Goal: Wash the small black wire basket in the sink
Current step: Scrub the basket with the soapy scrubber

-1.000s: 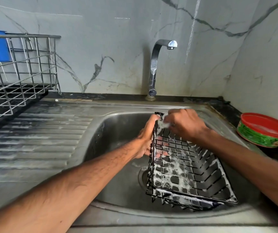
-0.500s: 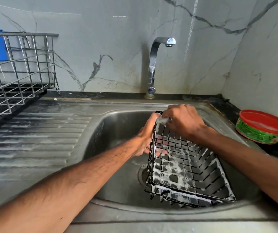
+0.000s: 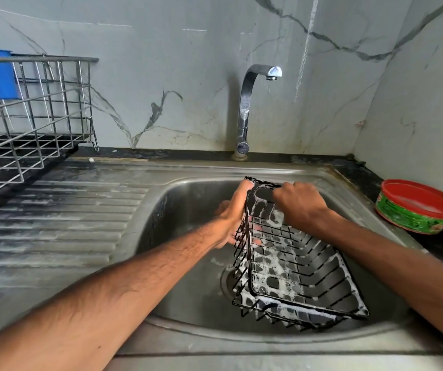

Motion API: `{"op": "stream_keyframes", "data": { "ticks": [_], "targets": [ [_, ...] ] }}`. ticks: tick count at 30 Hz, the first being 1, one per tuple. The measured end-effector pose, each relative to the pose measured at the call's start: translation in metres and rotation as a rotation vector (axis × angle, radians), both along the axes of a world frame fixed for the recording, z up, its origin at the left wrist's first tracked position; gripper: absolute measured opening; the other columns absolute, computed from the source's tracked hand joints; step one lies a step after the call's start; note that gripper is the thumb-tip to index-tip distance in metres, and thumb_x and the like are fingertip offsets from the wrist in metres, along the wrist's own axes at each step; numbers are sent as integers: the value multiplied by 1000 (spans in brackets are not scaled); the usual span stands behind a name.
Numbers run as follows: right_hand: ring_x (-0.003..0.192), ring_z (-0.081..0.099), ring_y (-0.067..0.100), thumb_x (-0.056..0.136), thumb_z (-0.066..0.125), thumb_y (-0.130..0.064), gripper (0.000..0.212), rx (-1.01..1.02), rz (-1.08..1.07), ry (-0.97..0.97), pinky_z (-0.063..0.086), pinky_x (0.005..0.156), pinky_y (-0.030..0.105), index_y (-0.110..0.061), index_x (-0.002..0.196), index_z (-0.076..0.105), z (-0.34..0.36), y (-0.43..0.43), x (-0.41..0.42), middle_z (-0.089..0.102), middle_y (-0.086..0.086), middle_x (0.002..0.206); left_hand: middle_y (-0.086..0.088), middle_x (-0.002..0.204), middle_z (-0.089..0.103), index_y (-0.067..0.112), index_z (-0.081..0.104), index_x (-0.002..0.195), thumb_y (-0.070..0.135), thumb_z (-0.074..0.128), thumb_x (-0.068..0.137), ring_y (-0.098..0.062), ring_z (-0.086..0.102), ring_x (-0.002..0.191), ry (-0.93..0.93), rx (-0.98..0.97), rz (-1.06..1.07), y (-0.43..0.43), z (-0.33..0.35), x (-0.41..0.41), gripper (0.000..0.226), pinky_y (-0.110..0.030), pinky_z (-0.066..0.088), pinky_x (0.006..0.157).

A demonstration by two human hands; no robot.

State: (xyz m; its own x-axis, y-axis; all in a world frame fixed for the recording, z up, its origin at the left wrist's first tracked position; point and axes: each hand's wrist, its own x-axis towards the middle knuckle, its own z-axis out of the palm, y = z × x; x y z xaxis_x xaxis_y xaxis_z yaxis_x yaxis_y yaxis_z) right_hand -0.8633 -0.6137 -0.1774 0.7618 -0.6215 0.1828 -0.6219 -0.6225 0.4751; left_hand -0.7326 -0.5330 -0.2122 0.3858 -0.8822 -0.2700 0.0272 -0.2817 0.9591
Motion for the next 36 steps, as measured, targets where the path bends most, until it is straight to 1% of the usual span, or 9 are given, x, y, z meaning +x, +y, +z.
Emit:
{"op": "stream_keyframes", "data": {
  "ticks": [4, 8, 11, 13, 18, 24, 27, 31, 36],
  "targets": [
    [97, 68, 27, 94, 65, -17, 24, 52, 111, -150, 52, 76, 35, -15, 119, 63, -8, -1, 5, 69, 9, 108, -14, 169, 30, 27, 34, 162, 99, 29, 73, -37, 38, 150, -5, 20, 5, 0, 1, 0, 114, -74, 27, 115],
    [75, 61, 26, 95, 60, -13, 13, 52, 256, -323, 37, 61, 31, -15, 106, 68, -2, -1, 6, 69, 6, 93, -15, 165, 39, 25, 43, 157, 103, 30, 60, -37, 45, 144, -19, 67, -31, 0, 1, -4, 125, -75, 38, 107],
    [62, 58, 26, 88, 67, -8, 10, 3, 358, -476, 32, 55, 29, -15, 94, 71, 3, -10, 1, 67, 4, 85, -15, 170, 26, 22, 31, 164, 86, 27, 92, -36, 33, 152, -89, 61, 7, 1, 3, -5, 97, -72, 30, 113],
    [53, 50, 19, 85, 74, -4, 11, 0, 451, -502, 31, 49, 25, -13, 89, 73, -2, -14, 0, 63, 3, 78, -14, 172, 22, 22, 28, 165, 78, 24, 99, -34, 29, 154, -107, 56, -3, 1, 0, -4, 87, -70, 24, 117],
    [64, 65, 19, 90, 70, -6, 12, 15, 659, -514, 53, 44, 29, -10, 100, 75, -4, -19, -3, 67, 7, 91, -14, 173, 17, 27, 29, 164, 78, 22, 100, -37, 24, 156, -105, 71, -17, 0, -1, -1, 83, -73, 19, 118],
    [67, 66, 21, 91, 72, -14, 13, 127, 511, -522, 59, 56, 34, -12, 103, 76, -4, -34, -11, 68, 7, 93, -14, 172, 21, 23, 26, 165, 79, 27, 98, -37, 27, 154, -109, 89, -18, 1, -1, 2, 88, -74, 26, 114],
    [71, 63, 15, 92, 71, -16, 15, 208, 304, -427, 55, 60, 29, -20, 106, 76, -6, -50, -23, 68, -1, 94, -12, 174, 12, 27, 22, 166, 80, 18, 98, -35, 18, 158, -114, 48, -13, 0, -1, 7, 86, -75, 13, 120],
    [70, 61, 5, 86, 78, -16, 15, 282, 147, -394, 39, 55, 14, -26, 97, 75, -7, -60, -32, 69, -8, 86, -12, 175, 7, 27, 17, 167, 84, 19, 95, -36, 16, 159, -146, 58, 0, 0, -1, 8, 91, -77, 16, 119],
    [70, 63, 10, 93, 71, -18, 10, 250, 290, -401, 50, 57, 20, -19, 102, 73, -13, -44, -16, 67, -3, 95, -13, 173, 19, 21, 25, 165, 80, 19, 98, -36, 27, 155, -153, 63, -4, 1, -2, 3, 89, -73, 24, 116]
  ]
}}
